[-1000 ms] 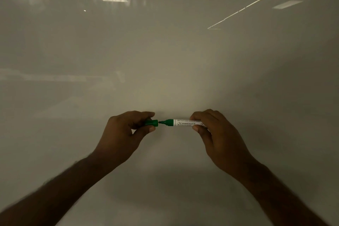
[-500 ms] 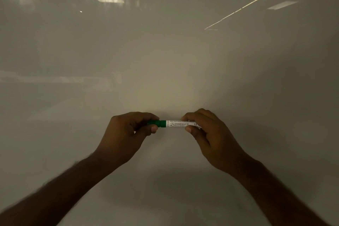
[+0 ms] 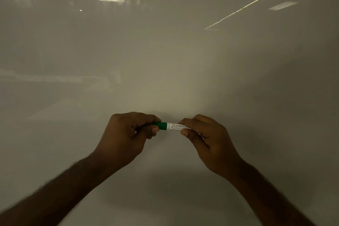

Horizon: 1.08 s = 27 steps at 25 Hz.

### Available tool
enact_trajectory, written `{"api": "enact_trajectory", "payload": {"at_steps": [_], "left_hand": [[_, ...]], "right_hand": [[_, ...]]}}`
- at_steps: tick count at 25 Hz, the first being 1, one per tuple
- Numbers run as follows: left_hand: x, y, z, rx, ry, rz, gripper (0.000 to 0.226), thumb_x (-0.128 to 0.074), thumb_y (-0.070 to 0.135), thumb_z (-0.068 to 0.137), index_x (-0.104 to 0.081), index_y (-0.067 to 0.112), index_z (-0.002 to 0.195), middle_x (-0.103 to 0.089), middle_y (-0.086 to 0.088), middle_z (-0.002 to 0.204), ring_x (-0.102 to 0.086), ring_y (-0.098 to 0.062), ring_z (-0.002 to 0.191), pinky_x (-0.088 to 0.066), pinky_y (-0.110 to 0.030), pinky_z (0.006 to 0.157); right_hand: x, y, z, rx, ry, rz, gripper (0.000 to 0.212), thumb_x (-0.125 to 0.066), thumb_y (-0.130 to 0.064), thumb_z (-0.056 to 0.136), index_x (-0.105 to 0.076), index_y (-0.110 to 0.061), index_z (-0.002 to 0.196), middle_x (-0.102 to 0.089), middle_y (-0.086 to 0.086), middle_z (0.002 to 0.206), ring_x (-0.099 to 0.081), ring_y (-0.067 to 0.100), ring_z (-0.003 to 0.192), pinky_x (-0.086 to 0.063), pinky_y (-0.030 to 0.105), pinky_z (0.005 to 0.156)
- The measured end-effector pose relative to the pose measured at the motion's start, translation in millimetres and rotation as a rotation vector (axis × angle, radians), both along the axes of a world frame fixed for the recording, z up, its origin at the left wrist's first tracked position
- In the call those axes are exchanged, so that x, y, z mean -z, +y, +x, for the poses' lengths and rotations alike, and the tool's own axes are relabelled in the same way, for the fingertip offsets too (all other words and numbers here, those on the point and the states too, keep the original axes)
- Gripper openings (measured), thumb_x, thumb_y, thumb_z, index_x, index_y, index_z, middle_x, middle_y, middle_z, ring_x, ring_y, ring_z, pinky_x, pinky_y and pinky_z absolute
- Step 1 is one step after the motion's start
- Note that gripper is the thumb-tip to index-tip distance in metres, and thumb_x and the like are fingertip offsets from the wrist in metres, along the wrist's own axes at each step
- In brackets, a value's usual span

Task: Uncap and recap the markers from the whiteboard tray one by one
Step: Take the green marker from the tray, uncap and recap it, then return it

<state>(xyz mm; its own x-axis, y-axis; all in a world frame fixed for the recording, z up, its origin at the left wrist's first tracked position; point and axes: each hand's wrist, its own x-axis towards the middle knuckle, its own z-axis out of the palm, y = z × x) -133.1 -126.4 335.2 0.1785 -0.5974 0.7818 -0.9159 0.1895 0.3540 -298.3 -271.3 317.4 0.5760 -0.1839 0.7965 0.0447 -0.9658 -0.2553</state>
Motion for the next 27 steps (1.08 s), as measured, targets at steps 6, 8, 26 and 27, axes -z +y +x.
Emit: {"api": "enact_trajectory", "payload": {"at_steps": [6, 8, 26, 27], "left_hand": [[24, -14, 8, -0.065, 0.033, 0.046, 0.020, -0.071, 0.009, 0.079, -0.073, 0.024, 0.093, -0.070, 0.008, 0.073, -0.061, -0.010, 0.070, -0.047, -0.020, 0.062], [36, -17, 13, -0.067, 0.002, 0.076, 0.019, -0.073, 0.011, 0.078, -0.073, 0.023, 0.093, -0.071, 0.006, 0.075, -0.060, -0.010, 0.070, -0.046, -0.020, 0.065], [254, -9, 40, -0.170, 0.171, 0.503, 0.016, -0.074, 0.018, 0.077, -0.073, 0.021, 0.093, -0.068, 0.004, 0.095, -0.060, -0.013, 0.087, -0.046, -0.024, 0.074], [269, -8, 40, -0.190, 0.195, 0.534, 0.017, -0.073, 0.018, 0.078, -0.073, 0.021, 0.094, -0.069, 0.004, 0.096, -0.060, -0.012, 0.089, -0.045, -0.023, 0.076]], "right_hand": [[7, -14, 7, 0.039, 0.109, -0.026, 0.022, -0.052, -0.023, 0.093, -0.066, -0.017, 0.109, -0.058, 0.001, 0.079, -0.050, 0.015, 0.074, -0.042, 0.030, 0.062], [20, -18, 10, 0.032, 0.142, 0.007, 0.020, -0.055, -0.019, 0.094, -0.066, -0.017, 0.110, -0.058, 0.002, 0.083, -0.050, 0.015, 0.077, -0.041, 0.028, 0.063], [238, -2, 32, 0.134, 0.439, 0.220, 0.024, -0.059, -0.015, 0.088, -0.066, -0.016, 0.110, -0.067, 0.005, 0.102, -0.057, 0.024, 0.098, -0.047, 0.042, 0.082], [251, 1, 33, 0.147, 0.456, 0.232, 0.023, -0.059, -0.017, 0.087, -0.067, -0.017, 0.109, -0.068, 0.003, 0.101, -0.057, 0.023, 0.098, -0.046, 0.041, 0.081]]}}
